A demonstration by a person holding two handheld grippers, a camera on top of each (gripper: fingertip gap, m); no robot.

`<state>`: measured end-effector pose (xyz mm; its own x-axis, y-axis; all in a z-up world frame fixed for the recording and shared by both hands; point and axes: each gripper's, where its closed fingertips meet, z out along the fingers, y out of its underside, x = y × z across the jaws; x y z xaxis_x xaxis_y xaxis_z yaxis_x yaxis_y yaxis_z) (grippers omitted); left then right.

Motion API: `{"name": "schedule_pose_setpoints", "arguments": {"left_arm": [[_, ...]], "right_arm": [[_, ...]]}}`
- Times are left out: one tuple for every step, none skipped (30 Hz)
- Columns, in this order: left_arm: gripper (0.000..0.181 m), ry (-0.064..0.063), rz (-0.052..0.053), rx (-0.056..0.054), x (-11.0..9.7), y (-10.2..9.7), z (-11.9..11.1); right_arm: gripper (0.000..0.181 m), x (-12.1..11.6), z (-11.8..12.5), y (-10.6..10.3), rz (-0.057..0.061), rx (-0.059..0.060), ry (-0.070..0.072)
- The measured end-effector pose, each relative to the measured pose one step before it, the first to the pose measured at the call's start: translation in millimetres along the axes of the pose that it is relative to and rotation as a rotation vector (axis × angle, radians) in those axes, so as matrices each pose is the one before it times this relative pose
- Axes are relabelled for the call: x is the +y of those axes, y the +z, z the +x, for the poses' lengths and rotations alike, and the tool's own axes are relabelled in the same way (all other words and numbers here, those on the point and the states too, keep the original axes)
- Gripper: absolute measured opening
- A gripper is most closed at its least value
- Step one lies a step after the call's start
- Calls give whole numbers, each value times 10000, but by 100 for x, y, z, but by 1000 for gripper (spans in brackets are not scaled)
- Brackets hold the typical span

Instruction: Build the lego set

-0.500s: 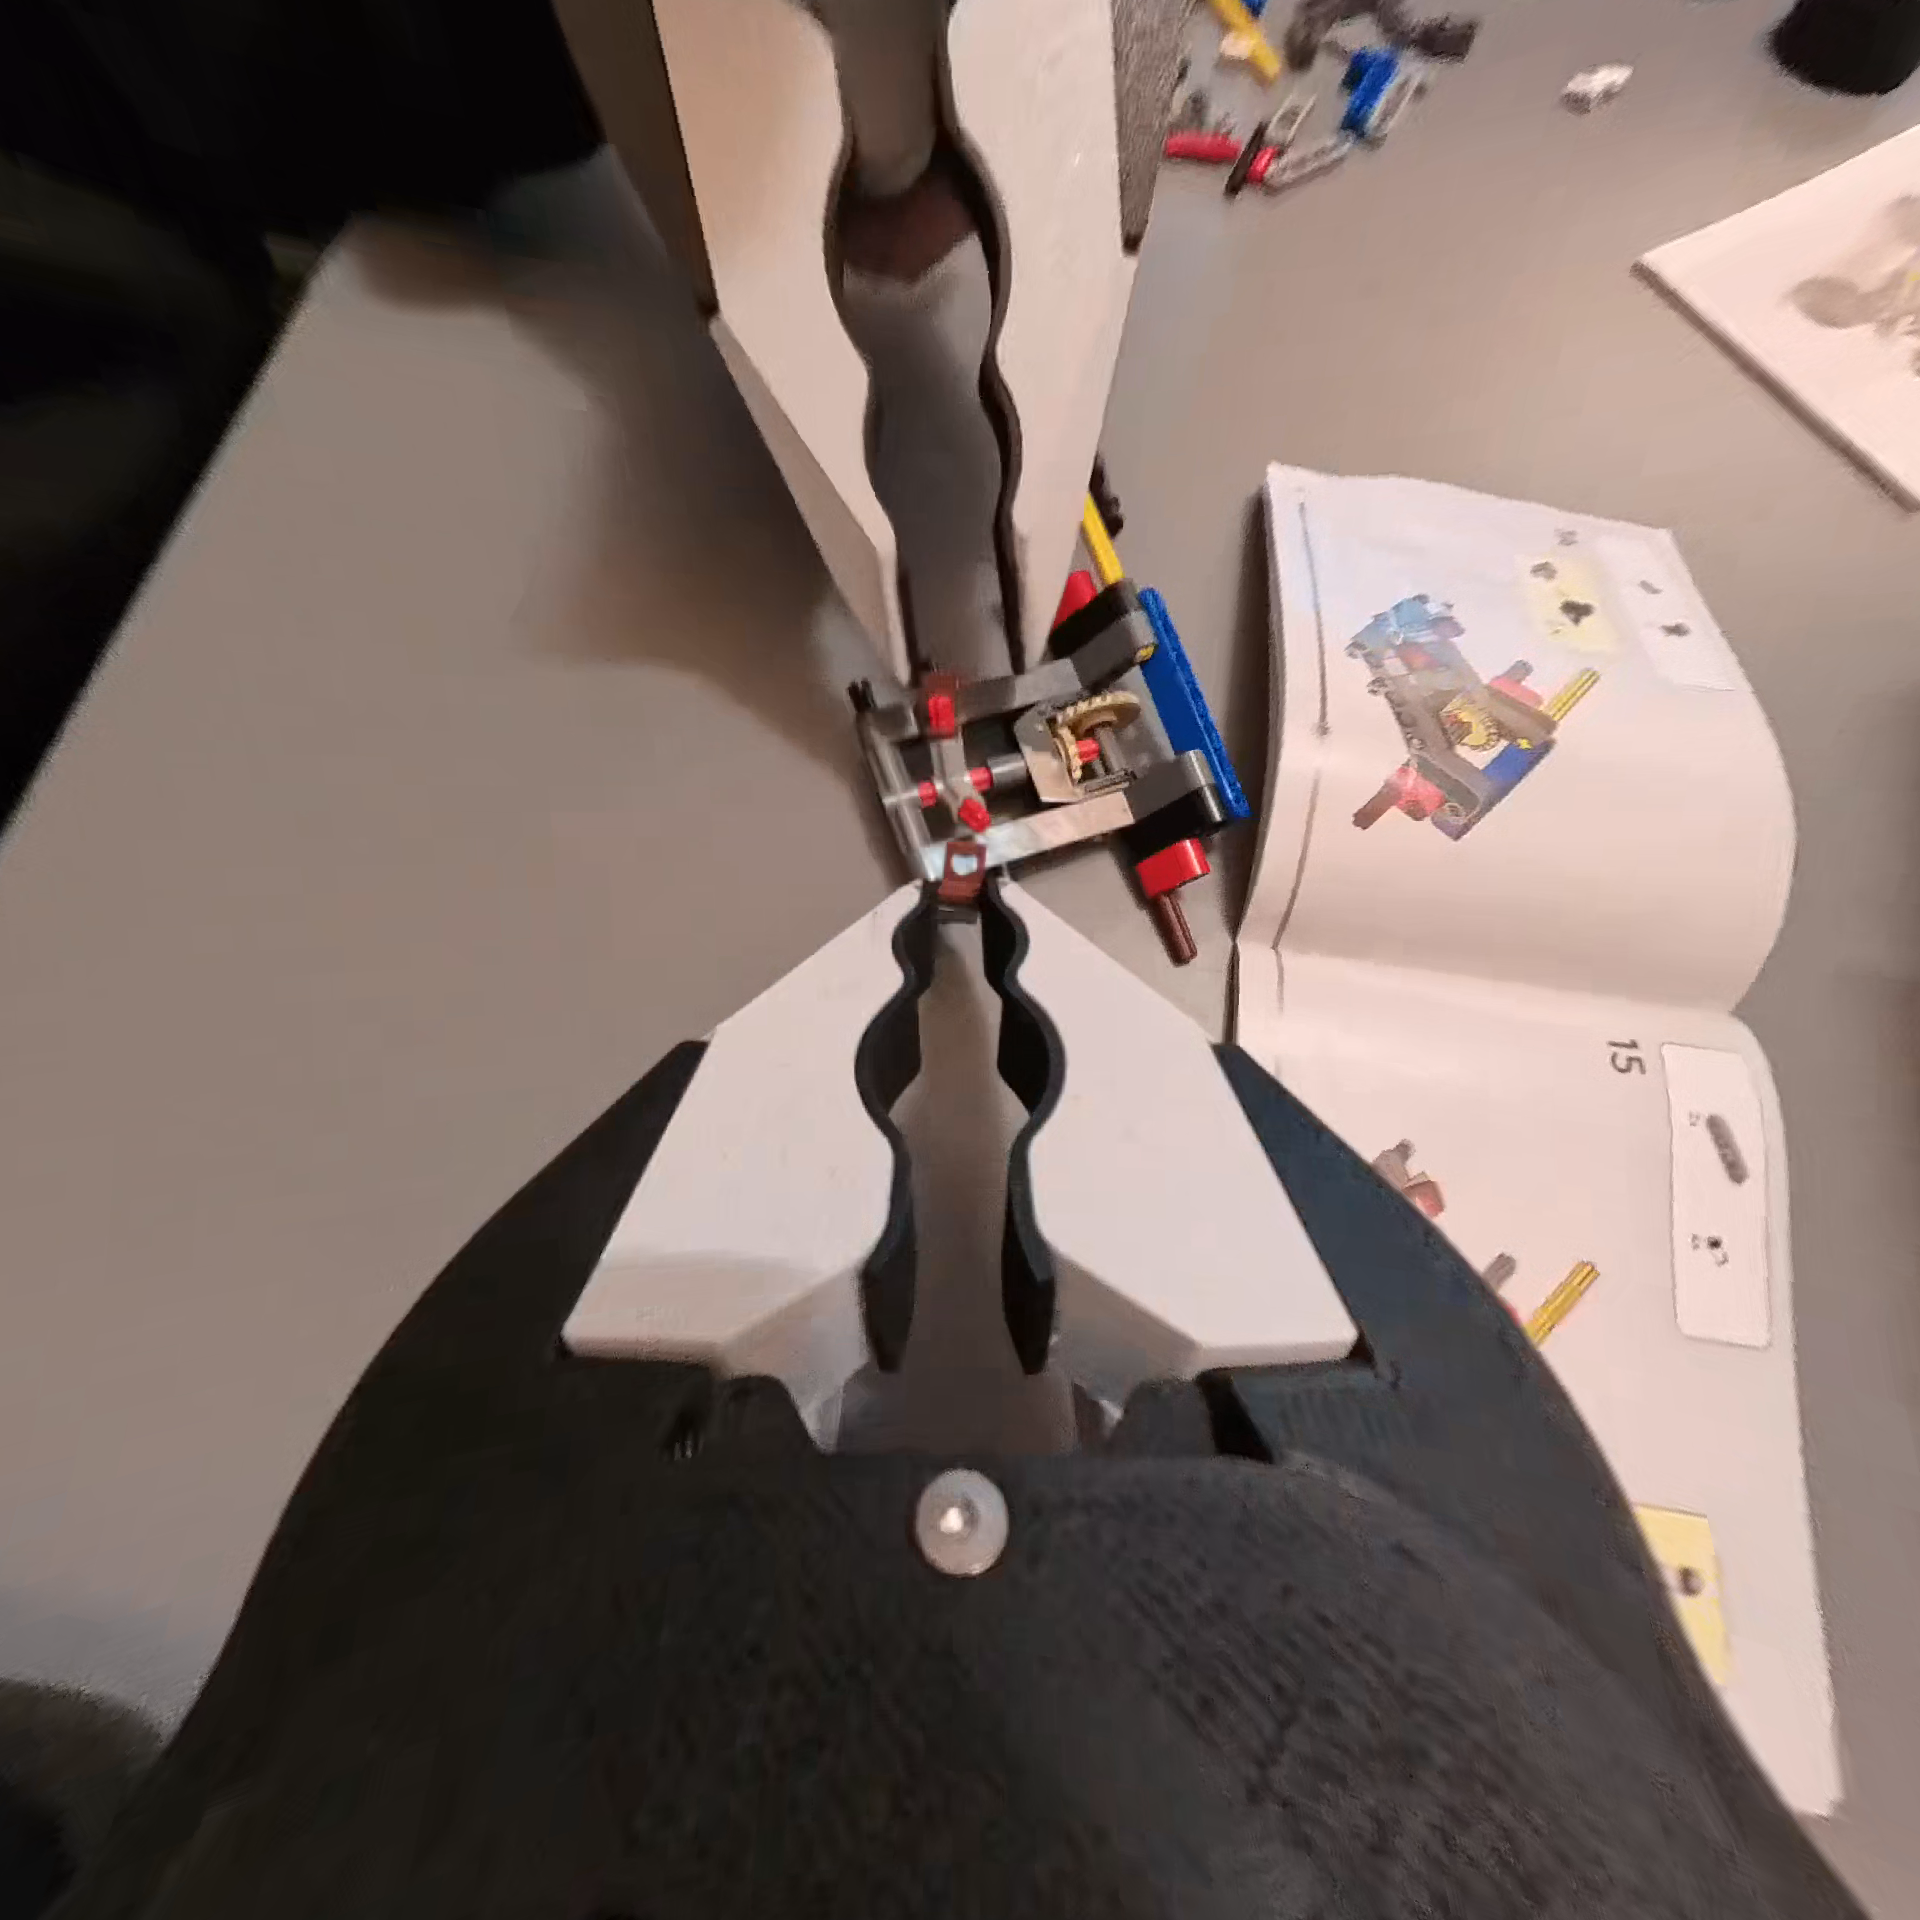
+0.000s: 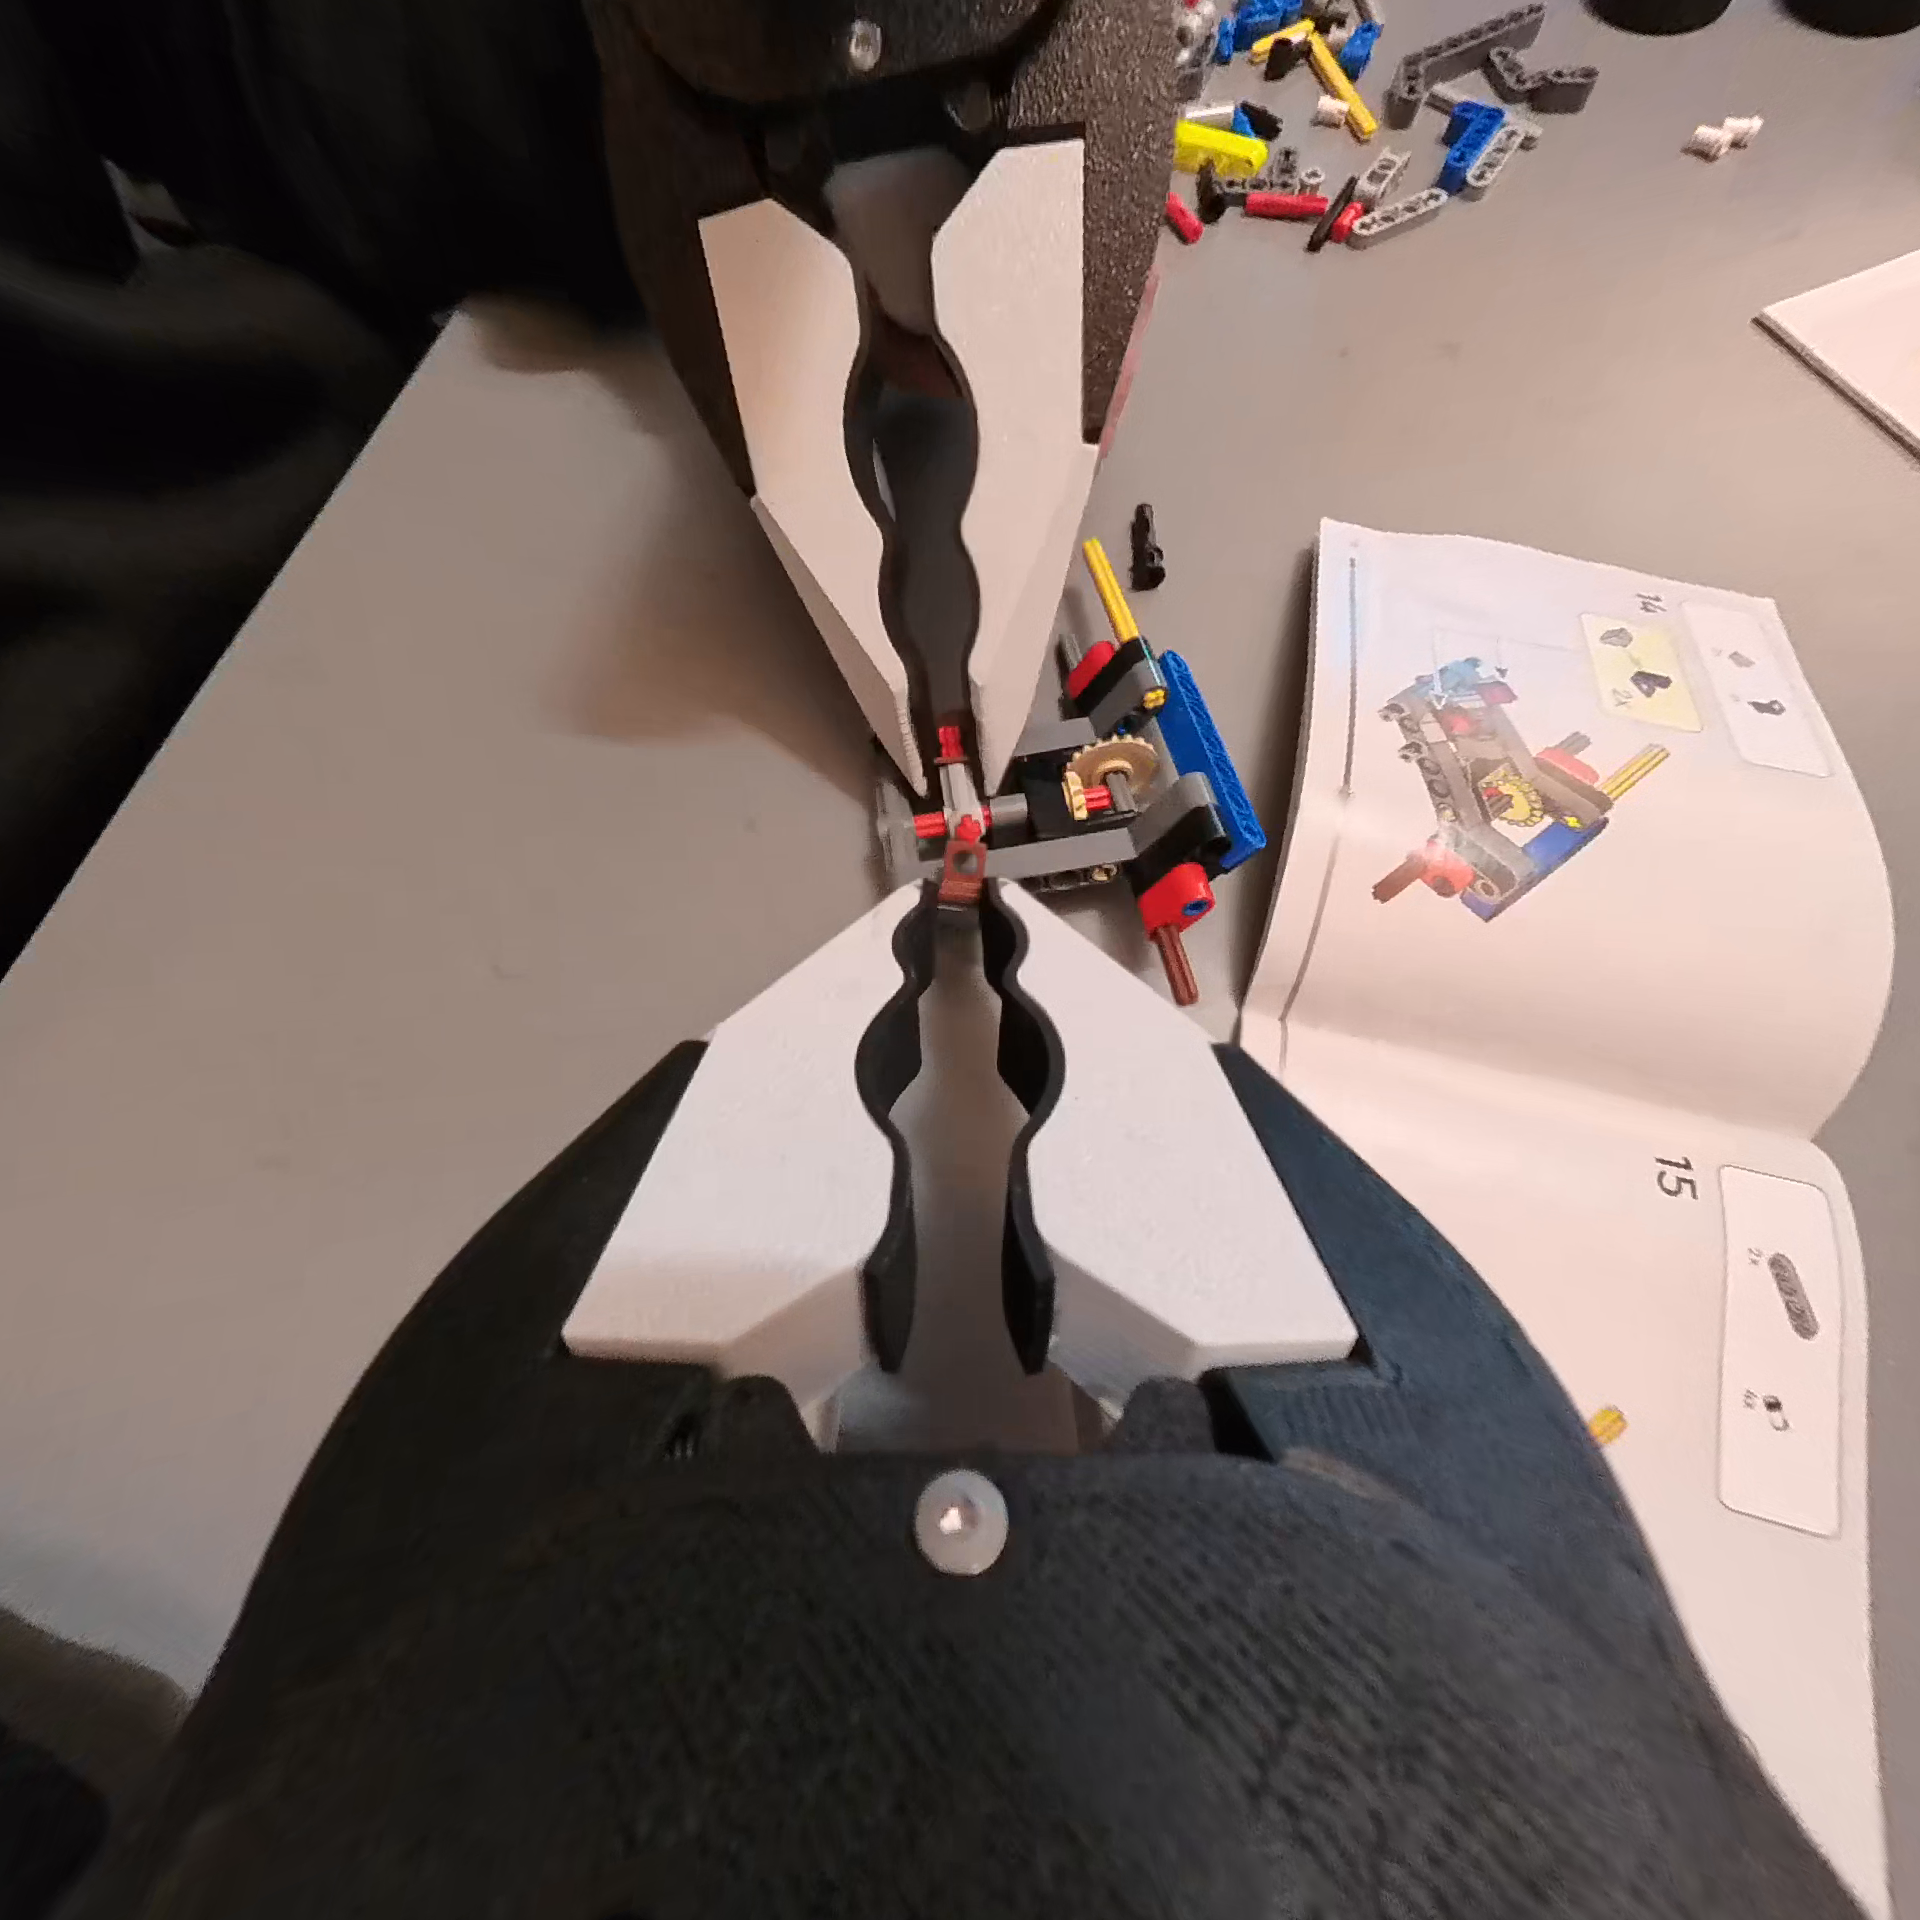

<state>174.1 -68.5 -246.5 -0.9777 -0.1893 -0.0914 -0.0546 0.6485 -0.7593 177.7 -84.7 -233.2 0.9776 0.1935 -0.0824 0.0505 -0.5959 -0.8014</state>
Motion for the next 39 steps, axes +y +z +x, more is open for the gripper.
{"name": "schedule_pose_setpoints", "arguments": {"left_arm": [[5, 135, 23, 8, 2, -8, 22], [5, 117, 32, -3, -21, -6, 9], [5, 105, 61, 13, -50, -18, 54], [5, 108, 44, -6, -33, -7, 20], [5, 110, 6, -76, 35, 6, -71], [5, 69, -16, -57, 67, 12, -51], [5, -4, -8, 9, 42, 19, 21], [5, -71, 25, 16, -15, 6, 18], [5, -72, 57, 27, -61, 14, 32], [5, -1, 51, 26, -60, 5, 40], [5, 58, 5, -3, -6, 1, 37], [5, 82, -11, -33, 3, -2, 10], [5, 60, 25, -34, -43, 6, -1], [5, -1, 26, 10, -22, 12, 34], [5, -22, 6, 33, 36, 18, 45], [5, 9, 26, 8, 20, 13, 5], [5, 30, 32, -12, 16, -11, -13], [5, 19, -11, -12, 58, -2, -8], [5, 14, -42, -18, 77, 6, -6], [5, 11, -41, -42, 69, 16, -47], [5, 3, 1, -45, 5, -9, -57], [6, -19, 32, -43, -42, -24, -67], [7, -49, 15, -35, -17, -25, -85], [8, -47, 1, -5, 17, -22, -41], [9, -27, 2, -18, 3, -13, -41], [10, -14, 8, -43, -8, -29, -59], [11, -12, 18, -28, -29, -19, -18], [12, -21, 38, -16, -81, -38, -3], [14, -36, 63, -19, -132, -32, 0], [15, -38, 92, -9, -192, -51, 5], [16, -21, 121, 0, -238, -65, 28], [16, -14, 134, -36, -263, -96, -37], [17, -26, 136, -47, -257, -104, -68], [18, -50, 156, 26, -264, -114, 13], [18, -87, 182, 82, -277, -96, 98], [18, -125, 180, 79, -257, -84, 74], [18, -140, 165, 86, -230, -69, 72], [19, -123, 169, 79, -257, -80, 58], [19, -79, 173, 10, -278, -106, -21]], "right_arm": [[6, -125, 38, 46, 106, -5, 57], [6, 29, 107, -12, 1, 51, 0], [6, 10, 70, -27, 3, 23, 38], [6, -63, 105, 18, 54, 27, 88], [6, -48, -97, 76, 34, -108, 70], [6, -38, -193, 104, 22, -142, 33], [6, -81, -157, 63, 35, -88, -25], [6, -59, -141, -3, 30, -54, -61], [6, -1, 75, -38, -16, 74, -41], [5, 23, 140, -18, -30, 80, 4], [6, -57, -124, 47, 31, -95, 69], [6, 64, -53, 114, -47, -49, 71], [6, 197, 54, 146, -126, 43, -14], [7, 68, -46, 96, -73, -4, -52], [8, -41, -58, 53, -28, -12, -45], [8, -42, -20, 43, -38, 8, -31], [9, -36, -36, 40, -28, 1, -24], [10, -38, -85, 66, -5, -26, -7], [10, -53, -128, 78, 30, -40, 34], [11, -28, -126, 92, 37, -25, 20], [19, -50, 82, 49, 58, 110, -28], [22, -36, 116, 7, 31, 117, -39], [24, -24, -3, -18, 7, 31, -14], [27, 4, 105, -55, -13, 92, 7], [31, 14, 191, -108, -7, 173, 13], [32, 78, 104, -178, -19, 133, 27], [32, 117, 21, -231, -16, 94, 54], [34, 134, 106, -281, -8, 183, 99], [34, 116, 96, -336, 18, 200, 141], [34, 60, -2, -377, 65, 170, 136], [34, 173, 98, -418, 25, 248, 147], [34, 368, 143, -468, -56, 290, 145], [33, 440, 164, -525, -58, 299, 169], [31, 413, 313, -550, -21, 355, 155], [31, 336, 364, -537, 70, 342, 143], [31, 229, 158, -500, 155, 175, 145], [29, 219, 163, -490, 127, 152, 124], [27, 229, 490, -491, 61, 355, 61], [25, 252, 879, -446, 10, 584, 26]]}}
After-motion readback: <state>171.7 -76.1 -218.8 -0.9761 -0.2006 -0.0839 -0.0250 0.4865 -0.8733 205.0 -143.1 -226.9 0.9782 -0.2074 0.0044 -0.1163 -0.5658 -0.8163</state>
